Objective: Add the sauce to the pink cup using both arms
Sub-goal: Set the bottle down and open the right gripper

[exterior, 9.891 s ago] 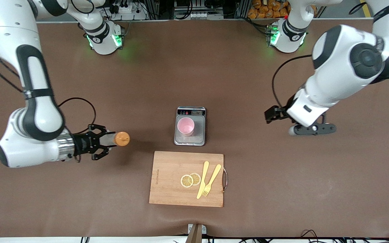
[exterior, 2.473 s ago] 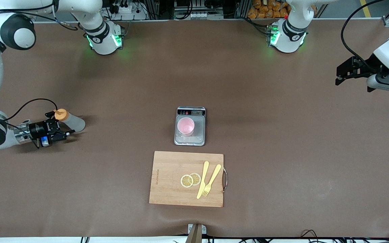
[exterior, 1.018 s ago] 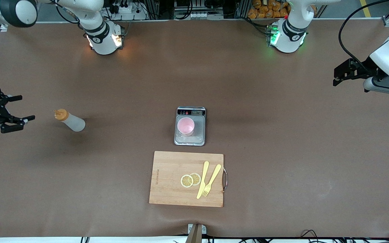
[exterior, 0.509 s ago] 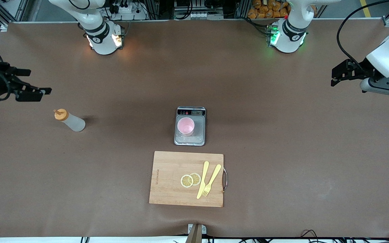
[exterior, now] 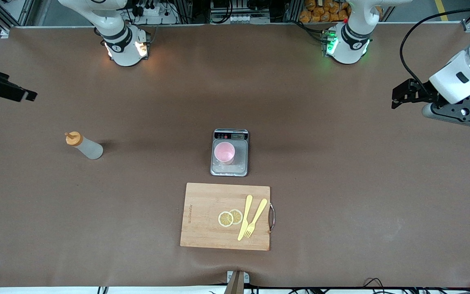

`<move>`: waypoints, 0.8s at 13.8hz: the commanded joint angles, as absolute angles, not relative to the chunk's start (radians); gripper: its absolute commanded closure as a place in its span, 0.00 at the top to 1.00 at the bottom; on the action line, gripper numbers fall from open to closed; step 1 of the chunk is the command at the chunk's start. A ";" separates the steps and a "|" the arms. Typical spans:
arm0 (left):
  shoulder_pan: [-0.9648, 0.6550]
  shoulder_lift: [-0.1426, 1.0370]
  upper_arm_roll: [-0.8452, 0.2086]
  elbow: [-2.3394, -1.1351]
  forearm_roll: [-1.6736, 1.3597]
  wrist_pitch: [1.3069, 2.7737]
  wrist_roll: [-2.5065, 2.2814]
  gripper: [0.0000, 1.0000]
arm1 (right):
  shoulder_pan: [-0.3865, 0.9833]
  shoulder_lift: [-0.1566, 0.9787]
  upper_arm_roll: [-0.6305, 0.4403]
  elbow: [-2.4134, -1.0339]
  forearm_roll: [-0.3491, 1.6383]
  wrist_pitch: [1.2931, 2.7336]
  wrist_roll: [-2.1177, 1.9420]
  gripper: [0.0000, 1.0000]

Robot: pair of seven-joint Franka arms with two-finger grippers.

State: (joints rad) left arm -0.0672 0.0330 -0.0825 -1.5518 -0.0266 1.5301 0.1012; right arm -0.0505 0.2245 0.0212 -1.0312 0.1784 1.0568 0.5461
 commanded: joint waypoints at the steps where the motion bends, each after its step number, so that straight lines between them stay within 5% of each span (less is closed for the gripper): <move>1: -0.069 0.023 -0.084 -1.549 -0.015 1.545 0.104 1.00 | -0.037 0.002 0.015 -1.360 0.143 1.214 0.457 1.00; 4: -0.074 0.015 -0.123 -1.546 -0.005 1.551 0.103 1.00 | 0.000 -0.061 0.015 -1.460 0.112 1.278 0.457 1.00; 11: -0.074 0.015 -0.164 -1.549 -0.012 1.551 0.054 1.00 | 0.008 -0.028 0.014 -1.408 0.104 1.296 0.445 1.00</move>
